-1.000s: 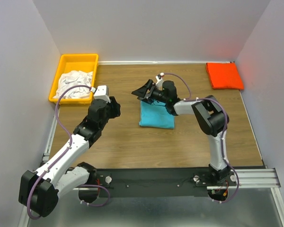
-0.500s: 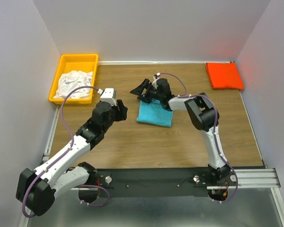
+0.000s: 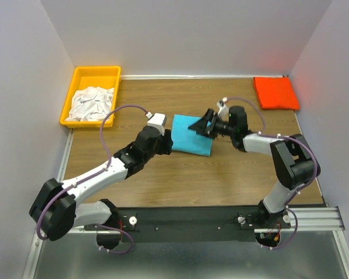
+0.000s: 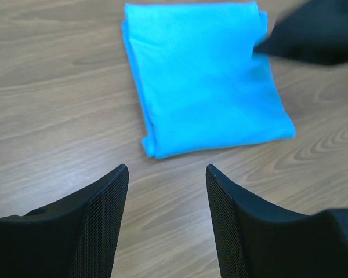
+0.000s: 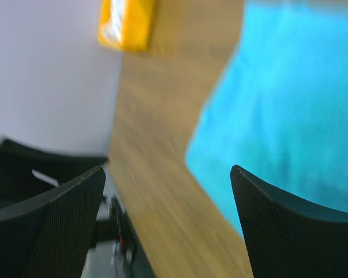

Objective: Fold and stack the t-shirts
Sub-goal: Fold the tshirt, then neatly place the folded tshirt to the corner

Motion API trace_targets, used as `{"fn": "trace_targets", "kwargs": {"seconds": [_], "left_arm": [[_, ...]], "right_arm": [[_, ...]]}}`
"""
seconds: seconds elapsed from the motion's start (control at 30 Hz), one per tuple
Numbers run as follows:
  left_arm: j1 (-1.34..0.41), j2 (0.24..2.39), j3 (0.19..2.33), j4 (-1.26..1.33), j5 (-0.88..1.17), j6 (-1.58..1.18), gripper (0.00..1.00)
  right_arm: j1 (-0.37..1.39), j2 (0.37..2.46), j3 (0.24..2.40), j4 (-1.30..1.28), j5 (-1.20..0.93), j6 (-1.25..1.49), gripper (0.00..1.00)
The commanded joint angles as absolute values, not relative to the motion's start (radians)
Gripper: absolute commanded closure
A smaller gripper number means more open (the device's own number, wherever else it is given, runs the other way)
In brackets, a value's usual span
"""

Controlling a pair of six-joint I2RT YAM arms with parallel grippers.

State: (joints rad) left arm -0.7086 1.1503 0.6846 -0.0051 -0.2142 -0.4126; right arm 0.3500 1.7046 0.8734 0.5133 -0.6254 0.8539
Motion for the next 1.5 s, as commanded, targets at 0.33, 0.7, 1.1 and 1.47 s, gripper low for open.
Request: {"fn": "trace_targets", "kwargs": {"seconds": [0.33,0.7,1.1,1.47], "left_arm": [[-0.753,1.403,0.882,0.051,-0.189,-0.341,0.37],[-0.848,1.558,1.018,0.038,-0.221,-0.095,0.42],[-1.054,1.836,1.229,-0.025,-0.236,0.091,0.43],[-1.060,2.014,1.380,-0.055,-0.124,0.107,0.41]], "right_arm": [[0.222,1.830,0.439,0.876,-0.882,0.861,0.09],[0.199,1.402,0.710,-0.115,-0.196,0.598,0.07],[0.132,1.252,0.825,-0.416,0.322,0.577,0.02],[0.077,1.250,0.804,-0.430,0.227,0.614,0.00]]}}
